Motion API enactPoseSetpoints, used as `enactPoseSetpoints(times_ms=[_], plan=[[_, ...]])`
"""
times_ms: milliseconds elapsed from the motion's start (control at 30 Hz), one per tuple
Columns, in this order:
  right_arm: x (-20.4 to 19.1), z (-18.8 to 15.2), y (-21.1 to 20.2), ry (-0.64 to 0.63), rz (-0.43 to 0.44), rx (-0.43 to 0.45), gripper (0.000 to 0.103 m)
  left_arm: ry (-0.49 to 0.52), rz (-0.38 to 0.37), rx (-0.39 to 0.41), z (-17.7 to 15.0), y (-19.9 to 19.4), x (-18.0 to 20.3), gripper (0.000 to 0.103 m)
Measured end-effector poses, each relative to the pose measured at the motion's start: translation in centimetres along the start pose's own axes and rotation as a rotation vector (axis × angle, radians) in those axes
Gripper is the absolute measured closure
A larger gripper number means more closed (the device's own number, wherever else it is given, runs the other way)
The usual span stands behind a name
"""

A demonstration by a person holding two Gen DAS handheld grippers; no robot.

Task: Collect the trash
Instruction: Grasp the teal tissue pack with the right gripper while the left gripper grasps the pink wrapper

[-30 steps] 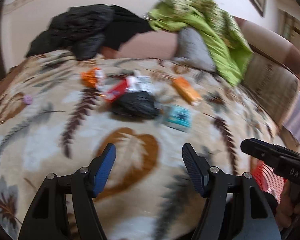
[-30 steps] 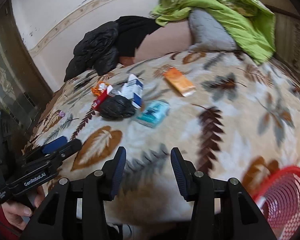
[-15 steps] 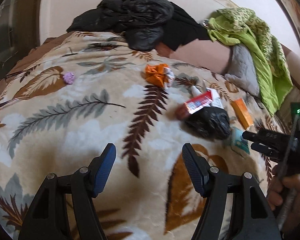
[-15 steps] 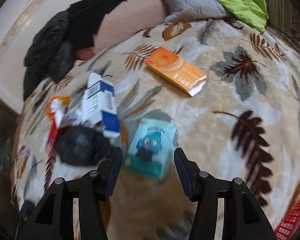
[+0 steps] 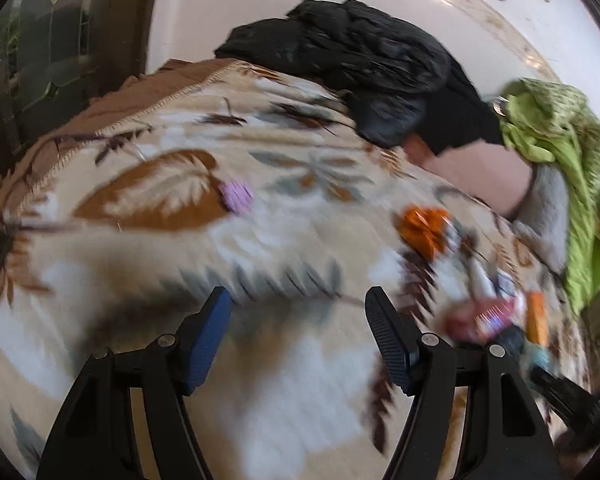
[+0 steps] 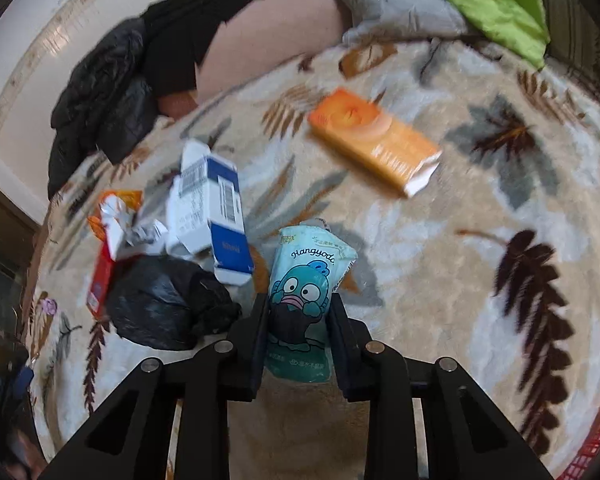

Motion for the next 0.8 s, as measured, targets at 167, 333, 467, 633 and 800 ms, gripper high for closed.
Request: enactPoseSetpoints(times_ms=[167,333,467,633,800], plan=[[-0.5,-0.2,-0.5,0.0,0.049,-0.023,0.073,-0.051,0.03,-0.03,2.6,4.1,-3.1,0.044],[-1.5,-0.2,-0.4,-0.012,0.081,-0.032,0.073,-0.029,0.106,-0.074,4.4,8.2,-4.4,0.047],[-2.1,-0.4,-0.5,-0.028,0.099,-0.034,0.073,-0.021,0.099,-0.128,4.7,11.3,-5.0,0.061],[-2.2,-0.2,-0.4,-0.031,0.107,-0.039,0.073,0.01,0.122,-0.108,4.5,11.3,-4.9,0.08],[-2.3,-0.4,-0.9,-0.042,0.111,-0.022,0.073,0.046,0.045,-0.076,3.0,7.9,-2.5,0.08]])
Point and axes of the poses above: each gripper's, at about its wrist camera, not at the fingertips, and y roughly the way its jaws point, x to its right, z to its top, the point moved 5 cm from there along y, roughly the way its jaws point, and after that the axes turned 15 degrees about y, right-handed, at the moved point
